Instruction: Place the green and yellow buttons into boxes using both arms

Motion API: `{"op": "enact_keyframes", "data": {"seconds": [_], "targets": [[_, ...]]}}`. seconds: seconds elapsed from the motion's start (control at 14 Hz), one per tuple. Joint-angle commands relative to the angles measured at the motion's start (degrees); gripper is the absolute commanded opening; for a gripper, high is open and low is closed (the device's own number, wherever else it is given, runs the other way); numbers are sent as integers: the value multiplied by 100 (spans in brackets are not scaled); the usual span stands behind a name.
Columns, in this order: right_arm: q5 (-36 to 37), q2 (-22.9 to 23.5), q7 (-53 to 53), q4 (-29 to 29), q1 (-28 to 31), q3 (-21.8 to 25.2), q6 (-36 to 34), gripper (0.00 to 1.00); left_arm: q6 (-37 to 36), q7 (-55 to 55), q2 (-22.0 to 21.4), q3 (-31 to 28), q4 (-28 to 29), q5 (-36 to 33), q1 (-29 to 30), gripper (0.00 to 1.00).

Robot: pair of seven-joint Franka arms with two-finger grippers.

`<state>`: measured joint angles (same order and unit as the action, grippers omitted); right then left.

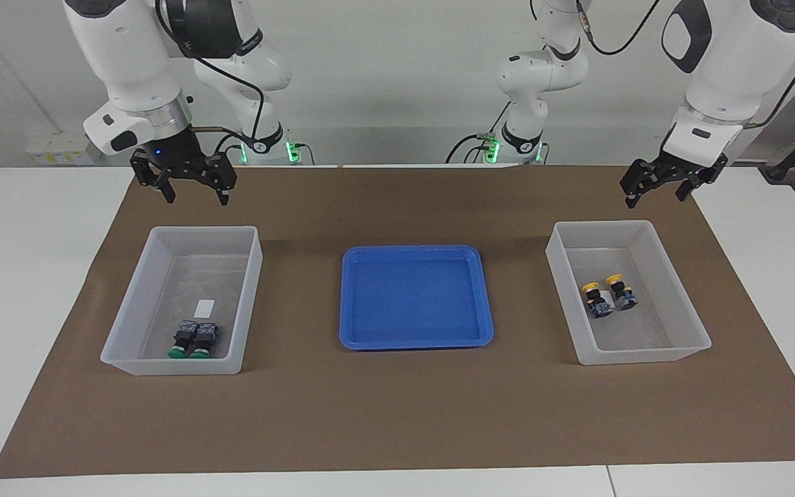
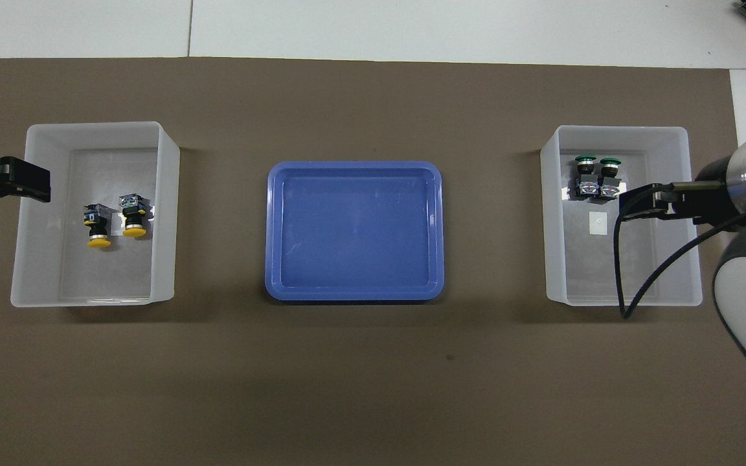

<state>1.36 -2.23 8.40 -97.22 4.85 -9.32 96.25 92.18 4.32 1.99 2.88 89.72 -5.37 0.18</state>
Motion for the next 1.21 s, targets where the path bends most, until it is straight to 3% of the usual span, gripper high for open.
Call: {"op": "enact_keyframes", "data": {"seconds": [0.0, 0.14, 0.57, 1.14], "targets": [[-127, -67, -102, -43, 104, -35, -45, 100, 186, -185, -313, -121, 458, 54, -80, 100], [-119, -67, -102, -34, 104, -26, -54, 100, 422, -282, -489, -121, 853, 80, -89, 100], [-101, -75, 223, -43, 95, -35, -54, 100, 249, -273, -481, -112, 583, 177, -89, 100], [-31, -75, 214, -52, 60, -35, -45, 100, 336, -291, -533, -130, 643, 177, -115, 100]]}}
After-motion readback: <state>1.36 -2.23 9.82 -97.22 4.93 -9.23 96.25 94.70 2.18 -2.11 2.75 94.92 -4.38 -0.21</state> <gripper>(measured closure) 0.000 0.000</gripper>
